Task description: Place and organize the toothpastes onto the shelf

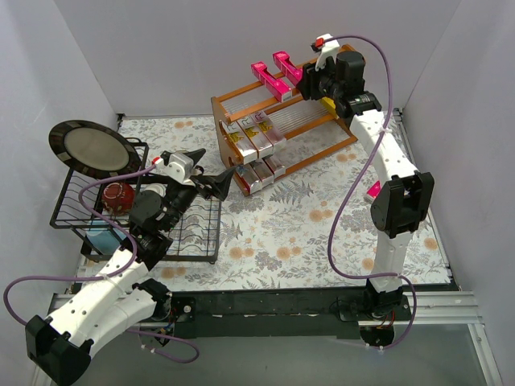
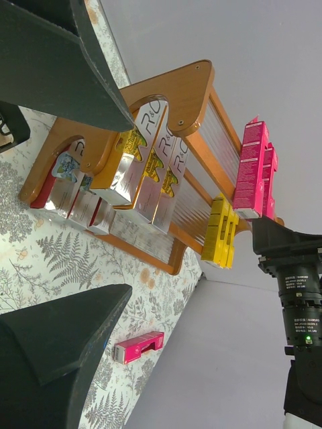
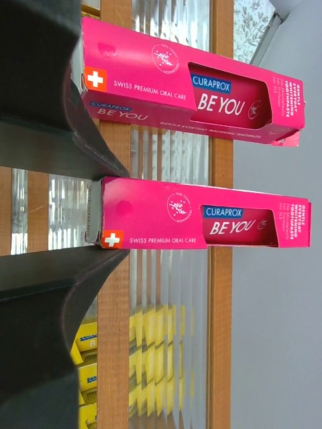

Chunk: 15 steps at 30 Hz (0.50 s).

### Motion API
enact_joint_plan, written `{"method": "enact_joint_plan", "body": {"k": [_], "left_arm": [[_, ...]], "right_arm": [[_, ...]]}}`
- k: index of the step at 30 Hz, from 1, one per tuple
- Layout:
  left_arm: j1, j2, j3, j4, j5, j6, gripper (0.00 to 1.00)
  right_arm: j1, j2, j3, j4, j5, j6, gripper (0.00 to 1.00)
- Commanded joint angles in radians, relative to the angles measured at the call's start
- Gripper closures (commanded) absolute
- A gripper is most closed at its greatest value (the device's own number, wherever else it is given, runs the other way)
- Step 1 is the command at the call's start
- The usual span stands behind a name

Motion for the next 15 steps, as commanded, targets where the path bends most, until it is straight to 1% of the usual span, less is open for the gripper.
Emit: {"method": "enact_joint_plan", "body": {"k": [1, 8, 9, 11, 12, 13, 14, 15], "left_arm": [[-0.003, -0.018, 0.008, -0.006, -0.005, 0.016, 0.02], [-0.003, -0.022, 0.011, -0.008, -0.003, 0.015, 0.02], [-0.003, -0.025, 0.011, -0.009, 0.000, 0.013, 0.02], [-0.002, -0.030, 0.012, -0.009, 0.003, 0.010, 0.02], [-0.003, -0.036, 0.012, -0.011, 0.005, 0.009, 0.02], [-0.003, -0.041, 0.012, -0.009, 0.006, 0.009, 0.02], [-0.003, -0.045, 0.014, -0.009, 0.006, 0.006, 0.02], [-0.003, -0.048, 0.014, -0.009, 0.008, 0.004, 0.02]], "right_arm": [[0.000, -0.050, -0.019, 0.067, -0.009, 0.022, 0.45], [-0.002, -0.126, -0.057, 0.096, 0.078, 0.047, 0.34], [0.000, -0.157, -0.083, 0.108, 0.094, 0.052, 0.30], [0.000, -0.200, -0.131, 0.128, 0.153, 0.052, 0.28], [0.000, -0.249, -0.187, 0.142, 0.178, 0.073, 0.25], [0.000, -0.275, -0.224, 0.163, 0.251, 0.078, 0.23], [-0.003, -0.301, -0.259, 0.172, 0.290, 0.088, 0.22], [-0.003, -0.356, -0.293, 0.180, 0.360, 0.092, 0.19]]}}
